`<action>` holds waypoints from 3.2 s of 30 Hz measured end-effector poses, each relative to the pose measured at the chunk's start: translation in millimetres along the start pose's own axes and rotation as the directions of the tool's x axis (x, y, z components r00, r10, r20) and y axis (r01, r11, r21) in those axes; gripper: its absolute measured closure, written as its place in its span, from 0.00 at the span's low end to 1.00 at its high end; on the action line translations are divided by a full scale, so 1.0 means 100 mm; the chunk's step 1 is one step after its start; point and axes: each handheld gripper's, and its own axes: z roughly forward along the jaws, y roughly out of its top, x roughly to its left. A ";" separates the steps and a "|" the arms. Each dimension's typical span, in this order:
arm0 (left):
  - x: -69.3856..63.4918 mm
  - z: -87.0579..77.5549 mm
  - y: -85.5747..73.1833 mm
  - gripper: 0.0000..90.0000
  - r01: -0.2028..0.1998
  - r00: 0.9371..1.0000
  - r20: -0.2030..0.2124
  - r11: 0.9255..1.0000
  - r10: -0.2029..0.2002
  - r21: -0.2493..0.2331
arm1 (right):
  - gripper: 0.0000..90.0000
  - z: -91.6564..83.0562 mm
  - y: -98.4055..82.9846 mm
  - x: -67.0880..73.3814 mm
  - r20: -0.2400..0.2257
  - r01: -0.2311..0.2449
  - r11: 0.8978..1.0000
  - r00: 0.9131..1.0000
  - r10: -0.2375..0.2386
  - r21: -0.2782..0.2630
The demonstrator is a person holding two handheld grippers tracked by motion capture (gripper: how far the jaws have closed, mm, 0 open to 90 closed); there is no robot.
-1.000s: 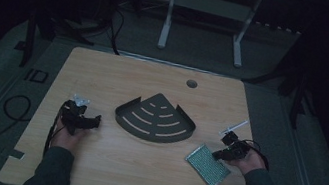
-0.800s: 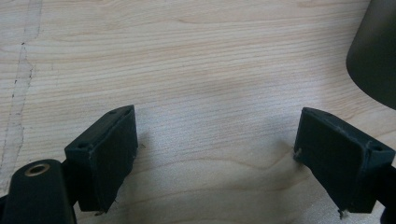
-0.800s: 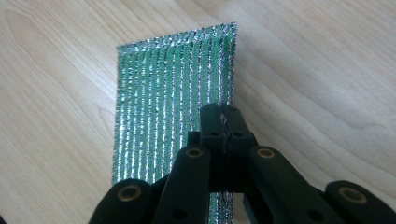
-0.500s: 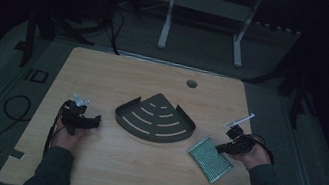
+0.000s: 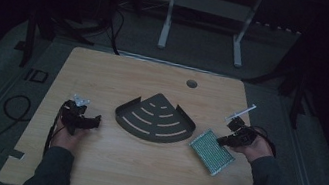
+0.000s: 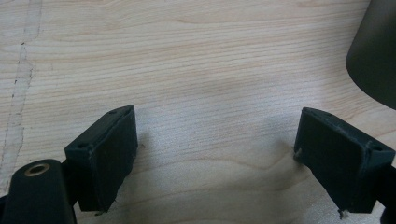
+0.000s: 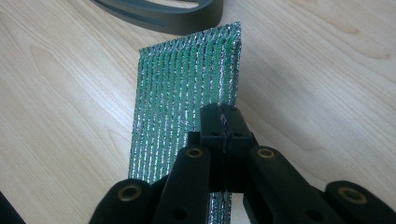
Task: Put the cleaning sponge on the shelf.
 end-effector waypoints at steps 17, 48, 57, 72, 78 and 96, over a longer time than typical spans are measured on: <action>0.00 0.00 0.00 0.15 0.000 1.000 -0.001 1.000 0.000 -0.001 | 0.99 -0.19 0.27 0.04 0.027 0.023 0.999 0.999 -0.022 -0.034; 0.00 0.00 0.00 0.15 0.000 1.000 -0.001 1.000 0.000 -0.001 | 0.99 -0.20 0.77 0.11 0.026 0.021 0.995 0.999 -0.019 -0.093; 0.00 0.00 0.00 0.15 0.001 1.000 -0.001 1.000 -0.001 -0.001 | 0.99 -0.17 0.89 0.11 0.026 0.009 0.994 1.000 -0.006 -0.110; 0.00 0.00 0.00 0.15 0.000 1.000 0.000 1.000 0.000 0.000 | 0.99 -0.07 1.06 0.09 0.016 0.005 0.990 1.000 -0.003 -0.139; 0.00 0.00 0.00 0.15 0.000 1.000 0.000 1.000 0.000 0.001 | 0.99 -0.02 1.12 0.09 0.012 0.003 0.990 1.000 -0.002 -0.143; 0.00 0.00 0.00 0.15 -0.001 1.000 0.000 1.000 0.001 0.000 | 0.99 0.14 1.28 0.11 0.009 0.023 0.991 1.000 -0.022 -0.134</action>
